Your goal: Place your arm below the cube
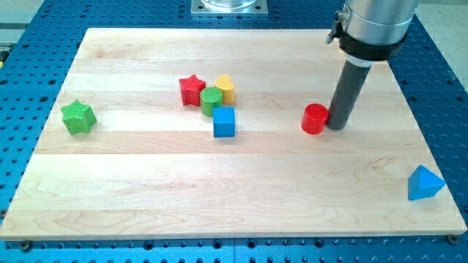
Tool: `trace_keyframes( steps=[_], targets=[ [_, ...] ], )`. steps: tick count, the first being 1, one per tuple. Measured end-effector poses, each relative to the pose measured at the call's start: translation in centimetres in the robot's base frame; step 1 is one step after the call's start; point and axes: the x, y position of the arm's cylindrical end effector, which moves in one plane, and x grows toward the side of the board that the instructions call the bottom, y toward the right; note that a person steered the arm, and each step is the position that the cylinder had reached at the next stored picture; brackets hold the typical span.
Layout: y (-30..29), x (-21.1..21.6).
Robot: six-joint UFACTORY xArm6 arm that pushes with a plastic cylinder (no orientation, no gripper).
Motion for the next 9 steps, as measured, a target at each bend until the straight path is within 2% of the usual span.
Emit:
trace_keyframes(
  steps=[1,2,4,6,8,9],
  targets=[
    [0.0,1.1],
    [-0.2,4.2],
    [-5.6,0.3],
    [-4.6,-1.3],
    [-8.4,4.0],
    [-13.4,4.2]
  ],
)
